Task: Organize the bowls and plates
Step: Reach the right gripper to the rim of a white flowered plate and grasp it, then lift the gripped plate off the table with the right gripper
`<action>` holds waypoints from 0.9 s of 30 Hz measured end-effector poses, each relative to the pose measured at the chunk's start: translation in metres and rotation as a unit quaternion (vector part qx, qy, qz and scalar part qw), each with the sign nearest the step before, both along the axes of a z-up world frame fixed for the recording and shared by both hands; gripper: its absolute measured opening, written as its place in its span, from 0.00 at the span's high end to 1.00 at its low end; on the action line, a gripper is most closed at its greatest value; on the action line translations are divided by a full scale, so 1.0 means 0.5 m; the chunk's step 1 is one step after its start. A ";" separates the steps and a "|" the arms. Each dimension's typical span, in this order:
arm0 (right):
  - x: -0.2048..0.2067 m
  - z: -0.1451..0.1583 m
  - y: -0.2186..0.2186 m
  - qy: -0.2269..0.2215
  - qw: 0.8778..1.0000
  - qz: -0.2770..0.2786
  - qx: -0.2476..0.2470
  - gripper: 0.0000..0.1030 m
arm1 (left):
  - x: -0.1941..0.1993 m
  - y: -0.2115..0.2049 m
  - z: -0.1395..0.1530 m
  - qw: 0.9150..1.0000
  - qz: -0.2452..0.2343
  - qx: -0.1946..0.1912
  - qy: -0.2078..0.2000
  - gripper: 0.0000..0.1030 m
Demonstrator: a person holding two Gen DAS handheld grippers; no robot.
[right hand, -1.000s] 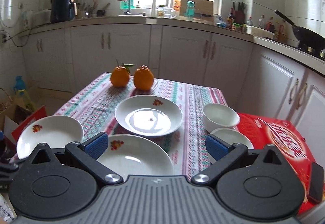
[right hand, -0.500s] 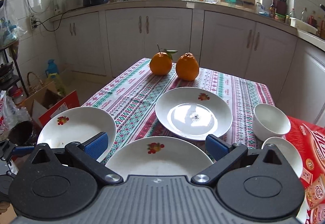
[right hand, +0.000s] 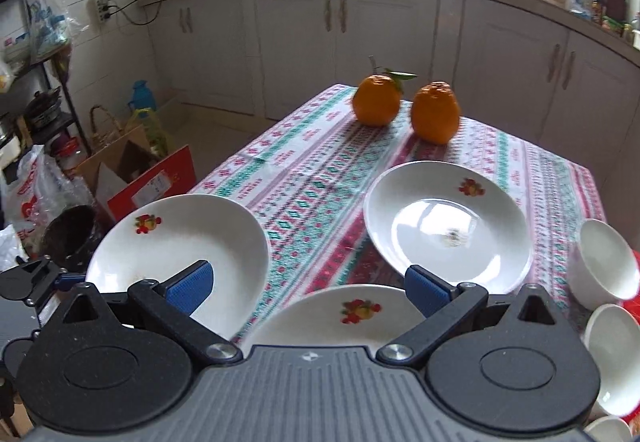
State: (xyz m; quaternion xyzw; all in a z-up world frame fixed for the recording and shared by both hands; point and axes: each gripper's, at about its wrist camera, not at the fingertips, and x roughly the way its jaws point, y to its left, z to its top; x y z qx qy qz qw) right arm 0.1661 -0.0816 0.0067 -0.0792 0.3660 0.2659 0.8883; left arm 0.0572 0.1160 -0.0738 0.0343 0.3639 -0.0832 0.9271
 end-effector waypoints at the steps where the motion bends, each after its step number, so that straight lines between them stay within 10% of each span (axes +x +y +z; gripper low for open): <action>1: 0.007 0.001 0.008 0.004 1.000 0.011 0.005 0.00 | -0.001 0.000 -0.001 1.000 0.000 0.000 -0.003 0.00; 27: 0.182 -0.103 0.162 0.144 0.968 0.203 0.009 0.00 | -0.024 0.007 -0.013 0.999 -0.005 -0.007 -0.043 0.00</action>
